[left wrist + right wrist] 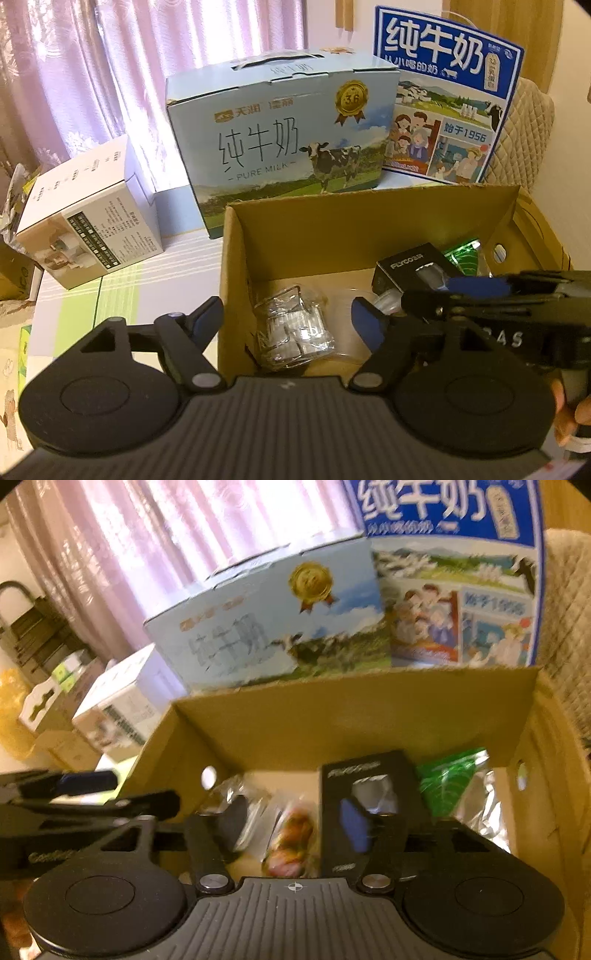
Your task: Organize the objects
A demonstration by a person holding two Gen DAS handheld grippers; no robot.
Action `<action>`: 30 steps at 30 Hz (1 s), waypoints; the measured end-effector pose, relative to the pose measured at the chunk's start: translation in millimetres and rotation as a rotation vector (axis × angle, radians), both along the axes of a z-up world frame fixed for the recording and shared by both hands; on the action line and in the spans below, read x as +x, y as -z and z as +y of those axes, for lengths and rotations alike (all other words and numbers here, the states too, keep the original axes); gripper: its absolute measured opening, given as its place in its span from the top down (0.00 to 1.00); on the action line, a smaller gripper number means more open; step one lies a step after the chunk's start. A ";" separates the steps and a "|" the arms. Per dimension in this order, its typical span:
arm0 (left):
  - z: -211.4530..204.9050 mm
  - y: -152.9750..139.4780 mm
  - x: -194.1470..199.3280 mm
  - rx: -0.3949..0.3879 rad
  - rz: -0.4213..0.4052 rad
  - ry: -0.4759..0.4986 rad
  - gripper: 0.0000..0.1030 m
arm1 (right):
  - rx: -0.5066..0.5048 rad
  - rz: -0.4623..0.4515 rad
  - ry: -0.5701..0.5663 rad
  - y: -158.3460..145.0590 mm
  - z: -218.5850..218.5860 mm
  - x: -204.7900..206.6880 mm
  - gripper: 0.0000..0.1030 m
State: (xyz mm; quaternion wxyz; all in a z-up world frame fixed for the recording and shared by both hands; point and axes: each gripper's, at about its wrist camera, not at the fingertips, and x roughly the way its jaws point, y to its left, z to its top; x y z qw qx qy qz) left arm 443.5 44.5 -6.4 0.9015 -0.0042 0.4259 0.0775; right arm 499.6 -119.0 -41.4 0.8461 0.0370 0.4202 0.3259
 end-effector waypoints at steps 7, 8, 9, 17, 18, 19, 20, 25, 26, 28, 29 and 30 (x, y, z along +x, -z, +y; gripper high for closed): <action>4.4 -6.4 -10.9 -0.013 -0.012 -0.017 0.24 | 0.019 -0.011 0.018 -9.5 -15.0 -0.9 0.41; 4.8 -7.8 -13.1 -0.015 -0.014 -0.020 0.23 | 0.017 -0.015 0.019 -10.9 -18.3 -2.6 0.40; 5.0 -9.3 -15.3 -0.016 -0.017 -0.024 0.23 | 0.016 -0.017 0.019 -12.4 -21.9 -4.3 0.39; -3.1 -26.9 -40.0 -0.035 -0.047 -0.017 0.10 | 0.005 -0.037 0.045 -21.9 -53.1 -30.3 0.33; -5.7 -29.4 -44.1 -0.037 -0.052 -0.017 0.10 | -0.001 -0.042 0.049 -23.2 -57.2 -34.1 0.32; -8.7 -32.2 -48.9 -0.039 -0.057 -0.017 0.09 | -0.007 -0.047 0.053 -24.5 -61.5 -38.8 0.32; -11.6 -34.7 -52.8 -0.040 -0.062 -0.017 0.08 | -0.013 -0.050 0.057 -25.8 -65.6 -43.0 0.32; -28.1 -46.4 -75.4 -0.026 -0.079 -0.028 0.04 | -0.036 -0.095 0.064 -36.2 -85.3 -65.0 0.30; -31.8 -48.3 -80.1 -0.017 -0.081 -0.030 0.03 | -0.039 -0.107 0.062 -38.2 -88.8 -69.7 0.30; -38.8 -51.5 -89.2 -0.002 -0.087 -0.033 0.01 | -0.052 -0.129 0.059 -42.4 -95.9 -79.1 0.29; -42.4 -53.1 -94.4 0.005 -0.091 -0.035 0.01 | -0.059 -0.138 0.060 -44.1 -99.2 -82.8 0.29; -45.5 -54.1 -99.1 0.009 -0.094 -0.037 0.01 | -0.067 -0.148 0.059 -45.8 -102.2 -87.0 0.29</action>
